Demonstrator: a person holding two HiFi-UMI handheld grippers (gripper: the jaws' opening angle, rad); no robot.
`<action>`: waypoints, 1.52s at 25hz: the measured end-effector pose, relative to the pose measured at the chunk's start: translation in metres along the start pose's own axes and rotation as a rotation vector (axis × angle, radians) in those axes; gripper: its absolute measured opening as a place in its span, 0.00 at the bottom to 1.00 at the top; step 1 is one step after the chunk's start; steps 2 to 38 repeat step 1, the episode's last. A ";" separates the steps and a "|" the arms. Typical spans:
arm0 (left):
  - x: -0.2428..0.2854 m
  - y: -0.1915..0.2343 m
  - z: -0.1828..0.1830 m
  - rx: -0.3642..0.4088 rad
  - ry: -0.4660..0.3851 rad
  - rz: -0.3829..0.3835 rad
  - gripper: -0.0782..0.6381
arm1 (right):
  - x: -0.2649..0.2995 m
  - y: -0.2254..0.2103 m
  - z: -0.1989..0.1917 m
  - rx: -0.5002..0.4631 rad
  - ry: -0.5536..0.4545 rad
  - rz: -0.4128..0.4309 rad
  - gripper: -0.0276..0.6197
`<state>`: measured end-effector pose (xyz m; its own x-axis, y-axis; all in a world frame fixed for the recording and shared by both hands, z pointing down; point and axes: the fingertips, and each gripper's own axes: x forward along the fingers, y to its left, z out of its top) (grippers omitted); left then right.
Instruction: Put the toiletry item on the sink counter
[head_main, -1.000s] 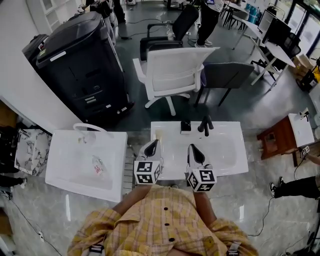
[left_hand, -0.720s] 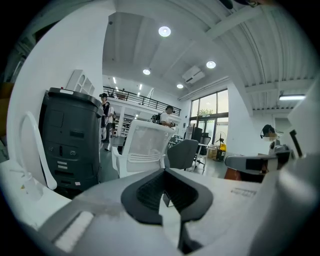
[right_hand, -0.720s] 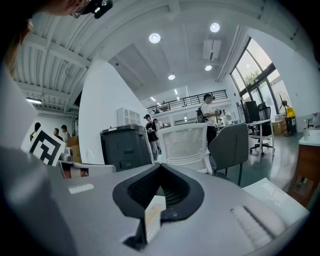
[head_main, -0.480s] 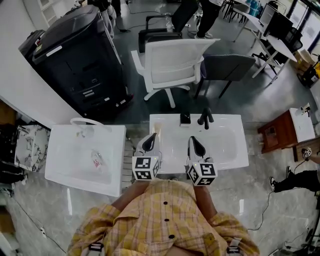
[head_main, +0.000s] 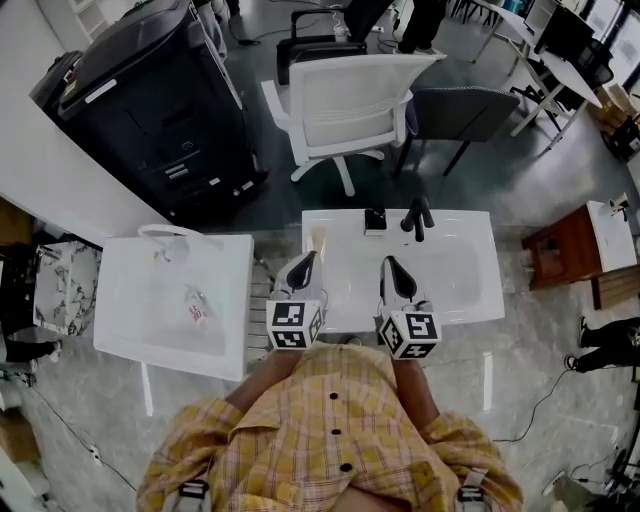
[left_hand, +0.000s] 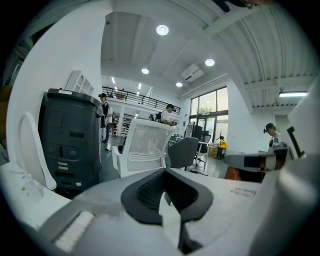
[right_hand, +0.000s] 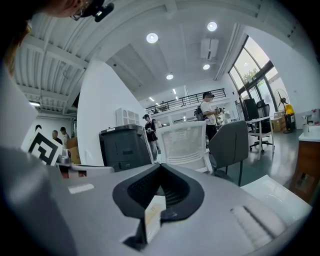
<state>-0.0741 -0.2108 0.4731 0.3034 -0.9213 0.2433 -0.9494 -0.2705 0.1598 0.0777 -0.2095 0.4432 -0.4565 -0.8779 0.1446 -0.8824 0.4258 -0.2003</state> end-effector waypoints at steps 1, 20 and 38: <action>0.001 0.001 0.000 0.002 -0.001 -0.001 0.11 | 0.001 -0.001 0.000 -0.001 -0.002 -0.001 0.04; 0.001 0.001 0.000 0.002 -0.001 -0.001 0.11 | 0.001 -0.001 0.000 -0.001 -0.002 -0.001 0.04; 0.001 0.001 0.000 0.002 -0.001 -0.001 0.11 | 0.001 -0.001 0.000 -0.001 -0.002 -0.001 0.04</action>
